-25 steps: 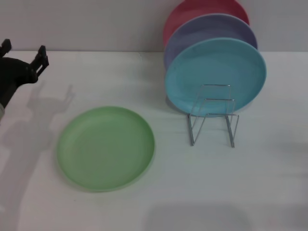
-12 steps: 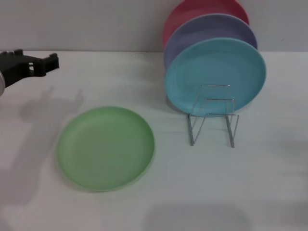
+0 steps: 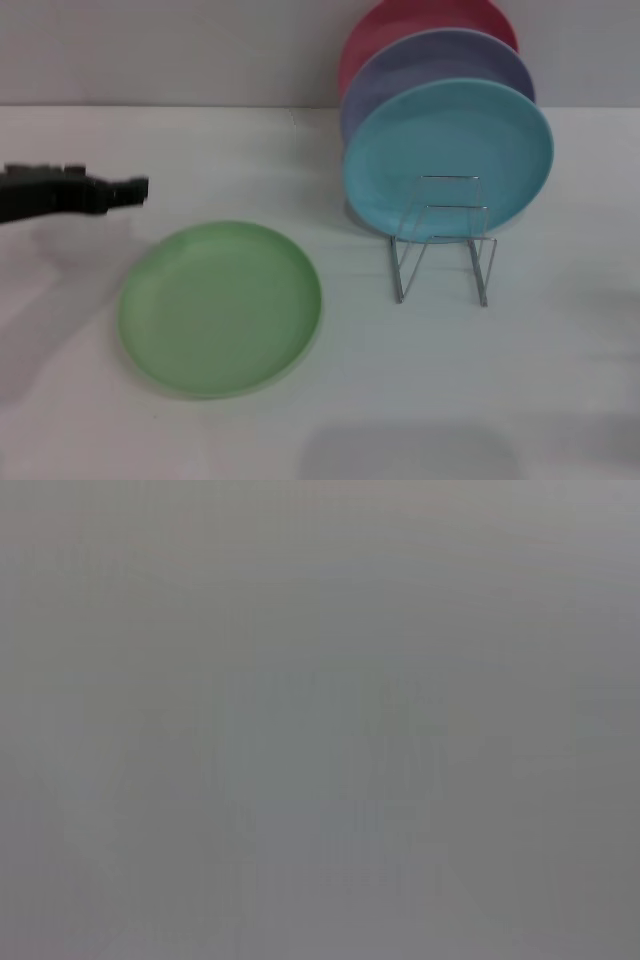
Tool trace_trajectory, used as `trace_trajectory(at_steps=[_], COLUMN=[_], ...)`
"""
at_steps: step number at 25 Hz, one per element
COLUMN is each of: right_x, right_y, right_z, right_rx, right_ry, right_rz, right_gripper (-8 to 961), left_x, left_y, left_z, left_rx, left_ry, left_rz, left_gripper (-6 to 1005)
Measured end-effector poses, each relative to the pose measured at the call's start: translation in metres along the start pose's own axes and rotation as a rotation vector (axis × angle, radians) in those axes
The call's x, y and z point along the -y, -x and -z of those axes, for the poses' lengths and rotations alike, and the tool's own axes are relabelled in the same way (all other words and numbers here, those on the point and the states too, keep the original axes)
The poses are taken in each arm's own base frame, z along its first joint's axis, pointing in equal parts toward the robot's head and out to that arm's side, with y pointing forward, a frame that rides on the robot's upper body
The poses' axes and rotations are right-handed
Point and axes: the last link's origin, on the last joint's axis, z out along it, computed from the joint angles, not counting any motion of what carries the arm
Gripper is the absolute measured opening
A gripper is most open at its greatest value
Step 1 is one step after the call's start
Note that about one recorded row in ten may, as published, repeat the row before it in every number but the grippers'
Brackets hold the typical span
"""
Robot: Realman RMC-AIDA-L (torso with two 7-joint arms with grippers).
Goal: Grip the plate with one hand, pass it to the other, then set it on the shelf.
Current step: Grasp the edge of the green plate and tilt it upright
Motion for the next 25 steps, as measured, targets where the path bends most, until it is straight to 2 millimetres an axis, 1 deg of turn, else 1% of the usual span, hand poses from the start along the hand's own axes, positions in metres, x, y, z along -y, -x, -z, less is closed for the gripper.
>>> trace_trajectory(at_steps=[7, 17, 25], right_x=[-0.001, -0.001, -0.001], right_y=[0.000, -0.001, -0.002], right_z=[-0.002, -0.002, -0.001], right_rx=[-0.002, -0.004, -0.011], right_ry=[0.006, 0.008, 0.006], right_rz=[0.003, 0.005, 0.006], right_gripper=[827, 826, 826], left_x=[0.004, 0.009, 0.011], left_y=[0.025, 0.039, 0.050], left_z=[-0.010, -0.029, -0.036], left_rx=[0.092, 0.146, 0.180], left_ry=[0.017, 0.022, 0.025], left_rz=[0.024, 0.042, 0.058], left_gripper=[769, 759, 751])
